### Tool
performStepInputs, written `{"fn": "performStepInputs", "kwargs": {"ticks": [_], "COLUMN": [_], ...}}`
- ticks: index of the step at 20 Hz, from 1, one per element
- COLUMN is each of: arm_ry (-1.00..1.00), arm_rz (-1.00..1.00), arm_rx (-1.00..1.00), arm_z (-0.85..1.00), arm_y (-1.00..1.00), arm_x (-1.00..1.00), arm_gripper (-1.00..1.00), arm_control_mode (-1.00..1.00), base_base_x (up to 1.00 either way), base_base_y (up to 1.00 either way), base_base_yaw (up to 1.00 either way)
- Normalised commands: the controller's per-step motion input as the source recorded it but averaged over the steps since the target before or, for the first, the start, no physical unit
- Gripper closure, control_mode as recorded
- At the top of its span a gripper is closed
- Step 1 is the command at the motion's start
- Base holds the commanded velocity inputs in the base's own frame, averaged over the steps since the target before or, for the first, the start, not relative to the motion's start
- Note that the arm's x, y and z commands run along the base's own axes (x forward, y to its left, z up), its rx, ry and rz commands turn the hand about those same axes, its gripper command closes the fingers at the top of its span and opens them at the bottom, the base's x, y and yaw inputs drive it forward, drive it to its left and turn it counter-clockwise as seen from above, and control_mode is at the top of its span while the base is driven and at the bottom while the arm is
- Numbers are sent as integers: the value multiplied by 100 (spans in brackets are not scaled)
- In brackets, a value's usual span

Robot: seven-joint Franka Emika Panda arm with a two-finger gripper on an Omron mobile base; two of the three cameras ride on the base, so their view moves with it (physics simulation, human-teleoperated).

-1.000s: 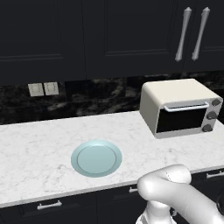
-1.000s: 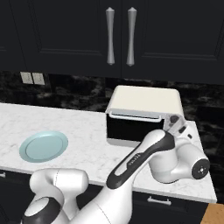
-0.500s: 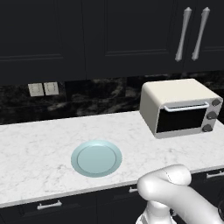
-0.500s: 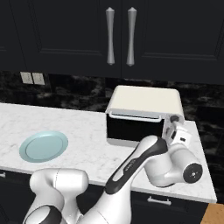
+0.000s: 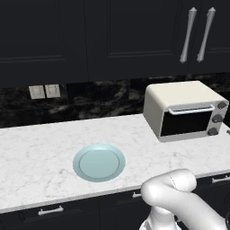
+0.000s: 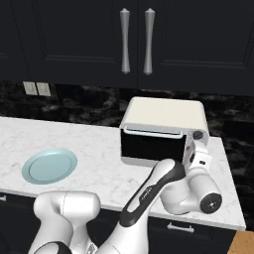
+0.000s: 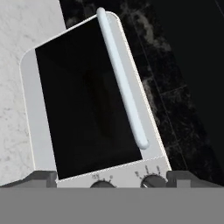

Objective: Pick up the kebab skewer and baguette bread, and place them inside the toaster oven. Close the toaster oven door and start by setting the timer.

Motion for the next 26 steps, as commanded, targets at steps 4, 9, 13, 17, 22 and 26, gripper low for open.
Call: {"fn": "performStepInputs", "kwargs": {"ticks": [4, 9, 13, 17, 22, 26], "arm_ry": [-3, -2, -5, -6, -5, -4], "arm_rz": [0, 0, 0, 0, 0, 0], "arm_rx": [-4, -3, -1, -1, -2, -3], "arm_z": [-27, -27, -9, -3, -2, -9], "arm_y": [0, -6, -14, -12, -7, -4], "arm_x": [35, 25, 23, 23, 31, 24], "arm_gripper": [-100, -100, -100, -100, -100, -100], "arm_control_mode": [-100, -100, -100, -100, -100, -100], "base_base_x": [0, 0, 0, 0, 0, 0], "base_base_y": [0, 0, 0, 0, 0, 0], "base_base_yaw": [0, 0, 0, 0, 0, 0]}}
